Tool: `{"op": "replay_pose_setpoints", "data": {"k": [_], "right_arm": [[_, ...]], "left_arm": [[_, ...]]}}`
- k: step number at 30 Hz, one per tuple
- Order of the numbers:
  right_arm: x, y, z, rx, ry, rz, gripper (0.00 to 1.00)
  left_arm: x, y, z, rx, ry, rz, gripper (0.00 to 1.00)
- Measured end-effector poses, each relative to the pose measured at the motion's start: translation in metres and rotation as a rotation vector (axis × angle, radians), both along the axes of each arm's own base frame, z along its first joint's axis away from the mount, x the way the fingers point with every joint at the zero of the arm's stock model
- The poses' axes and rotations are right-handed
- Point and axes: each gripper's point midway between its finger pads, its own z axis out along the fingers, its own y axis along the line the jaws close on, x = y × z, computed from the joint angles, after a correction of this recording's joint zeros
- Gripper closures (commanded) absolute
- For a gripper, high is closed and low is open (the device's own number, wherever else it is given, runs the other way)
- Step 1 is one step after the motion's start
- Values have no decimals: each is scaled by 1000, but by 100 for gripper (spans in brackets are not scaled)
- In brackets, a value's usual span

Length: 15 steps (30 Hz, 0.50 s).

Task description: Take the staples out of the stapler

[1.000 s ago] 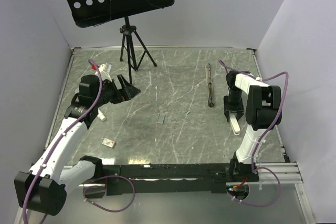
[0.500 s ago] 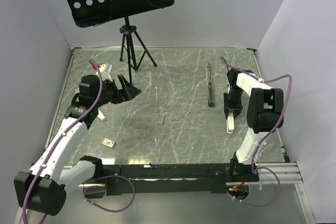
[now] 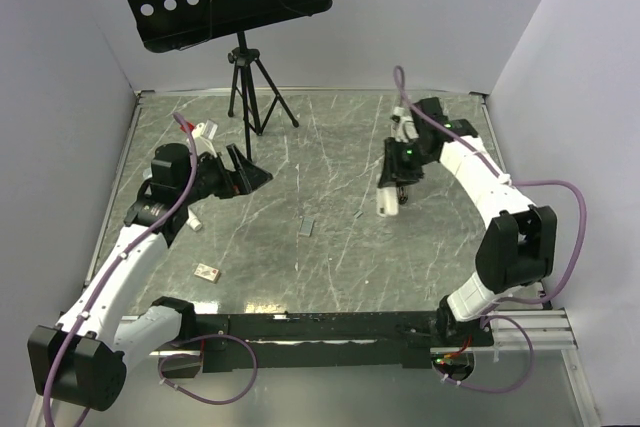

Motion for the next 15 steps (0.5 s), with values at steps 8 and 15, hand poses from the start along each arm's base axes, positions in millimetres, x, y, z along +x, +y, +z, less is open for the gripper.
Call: {"op": "replay_pose_setpoints", "data": {"k": [8,15], "right_arm": [[-2,120,31,208,-96,270,100],[-8,176,57,473,-130,348,100]], "left_arm": [[-1,-21,-10,-51,35,-135,7],[-14,-37,-22,-102,93,-264,11]]}}
